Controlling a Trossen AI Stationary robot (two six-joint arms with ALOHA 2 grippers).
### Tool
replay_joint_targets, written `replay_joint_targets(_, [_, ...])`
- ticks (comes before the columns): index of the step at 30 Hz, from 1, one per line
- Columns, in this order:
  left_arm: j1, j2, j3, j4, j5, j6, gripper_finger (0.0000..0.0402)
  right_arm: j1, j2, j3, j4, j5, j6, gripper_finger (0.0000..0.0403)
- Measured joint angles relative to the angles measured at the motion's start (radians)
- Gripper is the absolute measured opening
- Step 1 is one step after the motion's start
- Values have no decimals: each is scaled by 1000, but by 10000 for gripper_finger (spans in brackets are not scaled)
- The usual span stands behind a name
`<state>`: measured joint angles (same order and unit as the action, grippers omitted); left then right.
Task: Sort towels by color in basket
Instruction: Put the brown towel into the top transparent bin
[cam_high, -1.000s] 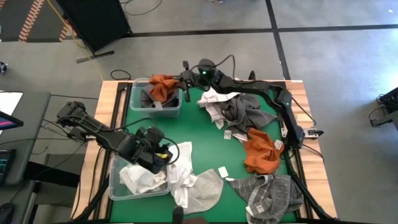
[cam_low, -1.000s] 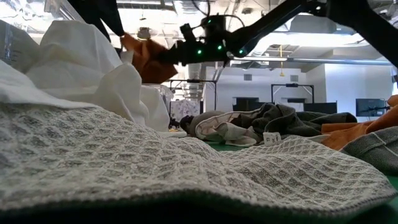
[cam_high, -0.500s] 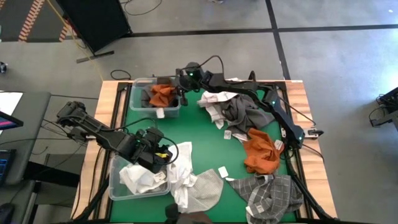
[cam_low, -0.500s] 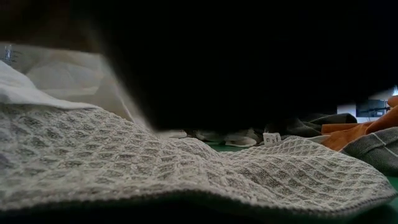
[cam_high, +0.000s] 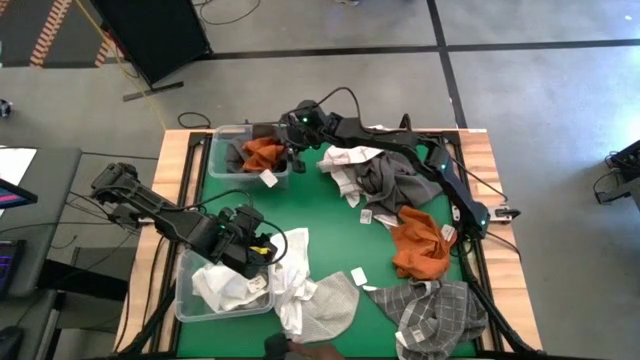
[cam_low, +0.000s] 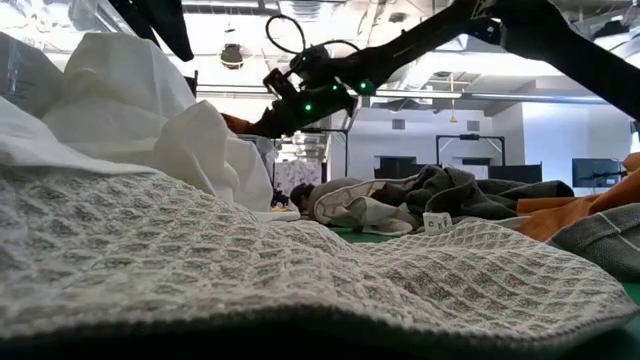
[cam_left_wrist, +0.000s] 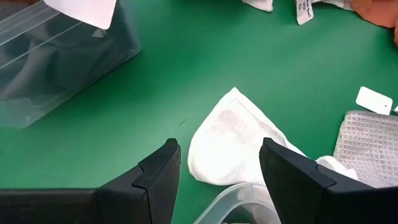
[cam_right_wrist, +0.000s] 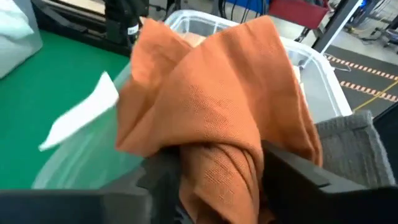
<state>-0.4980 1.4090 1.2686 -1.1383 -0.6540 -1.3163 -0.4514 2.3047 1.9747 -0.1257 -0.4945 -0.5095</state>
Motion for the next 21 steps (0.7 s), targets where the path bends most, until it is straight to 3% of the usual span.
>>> replay_joint_targets(7, [0, 0, 0, 0, 0, 30, 208, 0, -69, 0, -83, 0, -44, 304])
replay_joint_targets(21, [0, 0, 0, 0, -49, 121, 208, -3, -272, 0, -347, -2, -75, 306])
